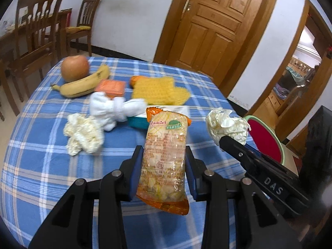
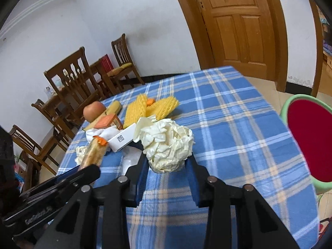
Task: Collect trash
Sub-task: 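Lift the snack bag and tissue and carry both over the red bin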
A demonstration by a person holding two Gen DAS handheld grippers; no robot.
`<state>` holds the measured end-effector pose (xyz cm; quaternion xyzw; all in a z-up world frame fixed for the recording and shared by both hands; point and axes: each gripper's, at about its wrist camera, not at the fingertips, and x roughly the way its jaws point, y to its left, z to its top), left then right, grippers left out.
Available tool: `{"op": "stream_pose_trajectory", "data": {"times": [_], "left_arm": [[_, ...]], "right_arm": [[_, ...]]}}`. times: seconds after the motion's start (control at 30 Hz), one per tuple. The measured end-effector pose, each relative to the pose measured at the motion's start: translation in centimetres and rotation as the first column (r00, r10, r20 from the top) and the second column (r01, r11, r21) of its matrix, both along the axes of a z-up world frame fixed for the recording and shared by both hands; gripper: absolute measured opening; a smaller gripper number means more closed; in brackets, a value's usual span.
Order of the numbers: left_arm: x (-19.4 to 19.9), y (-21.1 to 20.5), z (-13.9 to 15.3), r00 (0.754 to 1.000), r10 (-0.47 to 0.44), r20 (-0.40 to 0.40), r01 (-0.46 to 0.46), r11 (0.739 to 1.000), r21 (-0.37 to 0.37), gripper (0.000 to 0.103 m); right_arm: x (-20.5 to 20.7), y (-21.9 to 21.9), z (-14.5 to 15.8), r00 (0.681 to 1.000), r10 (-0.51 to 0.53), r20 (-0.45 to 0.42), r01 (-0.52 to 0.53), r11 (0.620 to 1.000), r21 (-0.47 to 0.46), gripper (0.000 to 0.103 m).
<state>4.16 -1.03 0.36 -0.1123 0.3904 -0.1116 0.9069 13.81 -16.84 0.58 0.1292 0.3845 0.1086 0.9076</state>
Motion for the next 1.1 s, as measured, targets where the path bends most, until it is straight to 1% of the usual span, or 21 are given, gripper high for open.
{"op": "stream_pose_trajectory", "data": {"times": [0.13, 0.3, 0.6, 0.8, 1.1], "left_arm": [[0.0, -2.2, 0.7, 1.0, -0.031, 0.006, 0.031, 1.0, 0.005, 0.038], [0.4, -5.1, 1.0, 0.997, -0.072, -0.008, 0.072, 0.997, -0.001, 0.038], [1.4, -10.4, 1.3, 0.988, -0.15, -0.027, 0.151, 0.988, 0.019, 0.038], [2.2, -14.3, 1.3, 0.979, -0.199, -0.036, 0.2, 0.979, 0.037, 0.038], [3.7, -19.8, 0.3, 0.961, -0.271, -0.057, 0.275, 0.96, 0.059, 0.038]], "right_arm": [[-1.1, -2.2, 0.9, 0.999, -0.03, 0.012, 0.03, 0.999, 0.012, 0.038], [-2.5, -5.2, 1.7, 0.996, -0.083, 0.032, 0.083, 0.996, 0.01, 0.038], [-4.3, -10.6, 2.5, 0.981, -0.186, 0.06, 0.187, 0.982, -0.015, 0.038], [-4.9, -13.9, 2.2, 0.97, -0.238, 0.053, 0.239, 0.971, -0.014, 0.038], [-5.2, -18.7, 1.1, 0.948, -0.317, 0.029, 0.318, 0.948, -0.013, 0.038]]}}
